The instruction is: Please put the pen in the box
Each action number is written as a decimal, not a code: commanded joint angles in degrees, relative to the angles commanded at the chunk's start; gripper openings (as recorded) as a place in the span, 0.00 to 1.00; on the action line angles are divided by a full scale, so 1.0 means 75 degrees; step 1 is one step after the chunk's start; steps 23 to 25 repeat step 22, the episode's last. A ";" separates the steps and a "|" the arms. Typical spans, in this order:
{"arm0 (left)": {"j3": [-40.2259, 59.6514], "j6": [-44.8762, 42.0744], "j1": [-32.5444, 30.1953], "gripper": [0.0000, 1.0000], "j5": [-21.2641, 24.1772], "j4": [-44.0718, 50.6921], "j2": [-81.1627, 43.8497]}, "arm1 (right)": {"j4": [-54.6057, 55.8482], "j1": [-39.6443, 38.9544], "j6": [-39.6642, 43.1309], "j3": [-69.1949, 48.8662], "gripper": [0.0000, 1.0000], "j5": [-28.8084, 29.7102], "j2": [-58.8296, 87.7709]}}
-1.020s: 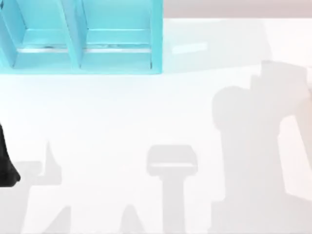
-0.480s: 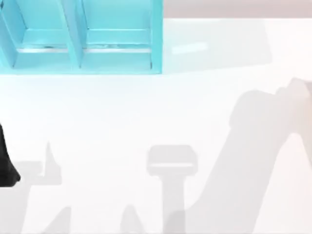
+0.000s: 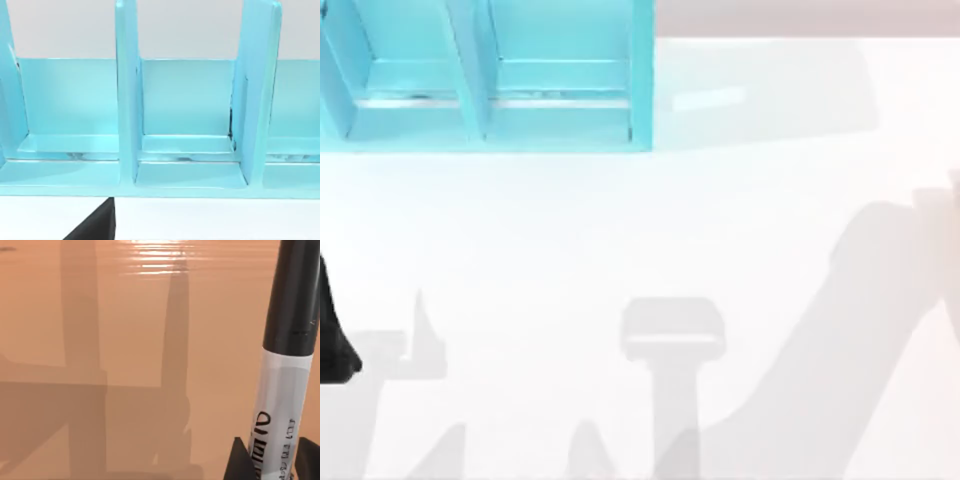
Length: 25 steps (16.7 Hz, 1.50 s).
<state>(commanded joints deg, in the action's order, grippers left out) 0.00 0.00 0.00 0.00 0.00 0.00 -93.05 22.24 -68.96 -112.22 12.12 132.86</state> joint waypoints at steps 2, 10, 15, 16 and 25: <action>0.0000 0.0000 0.0000 1.00 0.0000 0.0000 0.0000 | 0.0000 0.0000 0.0000 0.0000 0.00 0.0000 0.0000; 0.0000 0.0000 0.0000 1.00 0.0000 0.0000 0.0000 | 0.0000 0.0000 0.0000 0.0000 0.53 0.0000 0.0000; 0.0000 0.0000 0.0000 1.00 0.0000 0.0000 0.0000 | 0.0000 0.0000 0.0000 0.0000 0.90 0.0000 0.0000; 0.0000 0.0000 0.0000 1.00 0.0000 0.0000 0.0000 | 0.0000 0.0000 0.0000 0.0000 0.98 0.0000 0.0000; 0.0000 0.0000 0.0000 1.00 0.0000 0.0000 0.0000 | 0.0000 0.0000 0.0000 0.0000 1.00 0.0000 0.0000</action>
